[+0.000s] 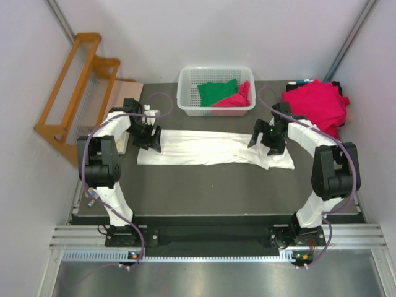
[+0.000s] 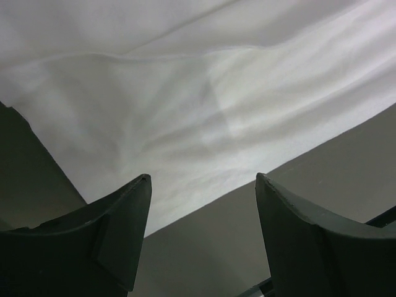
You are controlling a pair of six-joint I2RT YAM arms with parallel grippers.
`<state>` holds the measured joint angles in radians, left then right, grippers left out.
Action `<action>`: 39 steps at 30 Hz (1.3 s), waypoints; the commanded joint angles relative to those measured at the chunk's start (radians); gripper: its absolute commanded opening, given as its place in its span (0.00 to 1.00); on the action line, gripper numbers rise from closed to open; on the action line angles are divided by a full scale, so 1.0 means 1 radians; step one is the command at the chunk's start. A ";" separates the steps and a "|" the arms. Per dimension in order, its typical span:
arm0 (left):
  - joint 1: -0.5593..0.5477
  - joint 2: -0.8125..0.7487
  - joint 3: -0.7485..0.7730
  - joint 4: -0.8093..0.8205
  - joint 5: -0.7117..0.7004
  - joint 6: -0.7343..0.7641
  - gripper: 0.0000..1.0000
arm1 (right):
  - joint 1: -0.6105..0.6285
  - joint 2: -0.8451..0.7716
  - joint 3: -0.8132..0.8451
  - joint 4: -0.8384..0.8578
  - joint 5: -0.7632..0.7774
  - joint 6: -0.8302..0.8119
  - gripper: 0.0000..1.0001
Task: Fold and stack the t-shirts
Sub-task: Fold the tshirt
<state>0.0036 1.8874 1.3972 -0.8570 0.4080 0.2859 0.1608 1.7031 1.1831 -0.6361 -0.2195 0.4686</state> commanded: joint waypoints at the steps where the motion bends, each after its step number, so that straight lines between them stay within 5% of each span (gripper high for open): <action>1: -0.043 -0.034 0.023 -0.002 0.028 -0.017 0.73 | 0.013 -0.069 -0.059 0.041 0.057 0.031 1.00; 19: -0.082 0.041 -0.024 0.078 -0.093 -0.017 0.72 | 0.011 0.000 -0.129 0.078 0.242 0.030 1.00; 39: -0.079 0.029 -0.105 0.199 -0.181 -0.028 0.73 | -0.004 0.061 -0.065 0.085 0.223 0.041 1.00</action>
<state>-0.0803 1.9308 1.3521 -0.7666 0.2794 0.2600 0.1608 1.7439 1.1023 -0.6102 0.0105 0.5098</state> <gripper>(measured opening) 0.724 0.996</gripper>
